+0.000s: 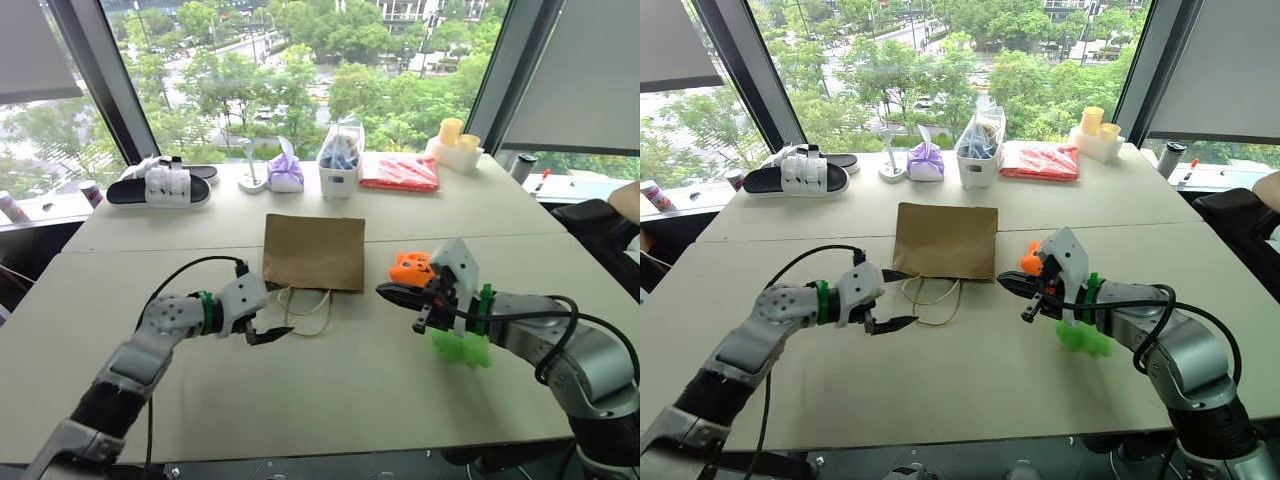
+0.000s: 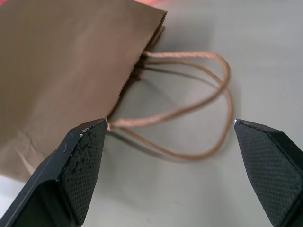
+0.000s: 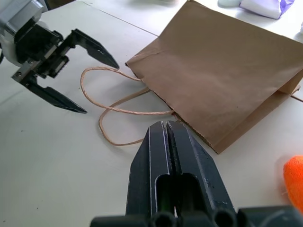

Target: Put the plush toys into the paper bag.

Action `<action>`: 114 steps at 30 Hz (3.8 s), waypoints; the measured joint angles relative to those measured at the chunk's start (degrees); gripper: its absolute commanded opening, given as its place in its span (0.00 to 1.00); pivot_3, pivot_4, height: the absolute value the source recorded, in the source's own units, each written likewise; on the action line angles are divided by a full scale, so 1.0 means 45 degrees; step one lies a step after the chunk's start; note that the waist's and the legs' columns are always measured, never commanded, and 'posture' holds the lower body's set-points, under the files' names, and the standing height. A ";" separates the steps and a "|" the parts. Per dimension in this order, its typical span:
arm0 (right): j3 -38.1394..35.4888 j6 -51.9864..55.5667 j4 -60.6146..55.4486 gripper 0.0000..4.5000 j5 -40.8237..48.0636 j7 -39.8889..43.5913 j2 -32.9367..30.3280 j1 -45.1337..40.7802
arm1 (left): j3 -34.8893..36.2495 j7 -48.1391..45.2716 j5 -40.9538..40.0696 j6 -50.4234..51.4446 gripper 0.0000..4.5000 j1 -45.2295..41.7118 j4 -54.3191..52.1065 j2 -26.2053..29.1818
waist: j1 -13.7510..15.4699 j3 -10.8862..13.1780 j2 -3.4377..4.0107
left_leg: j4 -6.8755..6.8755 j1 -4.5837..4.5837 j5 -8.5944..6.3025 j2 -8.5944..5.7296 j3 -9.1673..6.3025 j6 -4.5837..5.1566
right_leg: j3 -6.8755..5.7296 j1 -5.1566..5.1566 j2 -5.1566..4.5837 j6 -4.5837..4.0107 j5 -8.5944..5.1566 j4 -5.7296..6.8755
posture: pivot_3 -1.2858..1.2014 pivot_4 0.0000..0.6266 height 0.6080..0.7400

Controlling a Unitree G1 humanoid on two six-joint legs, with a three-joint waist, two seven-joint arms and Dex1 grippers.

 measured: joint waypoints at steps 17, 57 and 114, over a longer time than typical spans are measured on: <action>0.0593 0.0078 -0.0330 0.00 -0.0039 -0.0383 0.0313 0.0068 | 0.0603 -0.0945 -0.0834 0.0520 0.01 -0.0435 0.0242 -0.0679 | -0.0043 0.0000 0.0000 | 0.0006 0.0001 0.0001 -0.0002 -0.0003 0.0002 | -0.0002 -0.0009 -0.0001 0.0004 0.0002 0.0020 | 0.52 0.24 1.00; 0.3961 -0.4324 0.8405 0.00 -0.7017 -0.4219 0.6615 -0.2360 | 0.6621 0.4140 -0.7574 0.9587 0.01 -0.6924 -0.0099 -0.2092 | -0.0424 -0.0005 -0.0001 | -0.0003 0.0011 0.0071 -0.0035 -0.0056 -0.0121 | -0.0002 -0.0028 0.0014 0.0003 0.0003 0.0073 | 0.52 0.24 1.00; 0.2503 -0.8597 1.3683 0.13 -0.8289 -0.1472 0.2122 -0.4965 | 0.4917 0.4162 -0.7828 0.9718 0.00 -0.2342 -0.3654 -0.2746 | -0.0411 -0.0004 -0.0002 | 0.0003 0.0011 0.0074 -0.0035 -0.0019 -0.0123 | 0.0013 -0.0018 0.0004 0.0002 0.0004 0.0055 | 0.52 0.24 1.00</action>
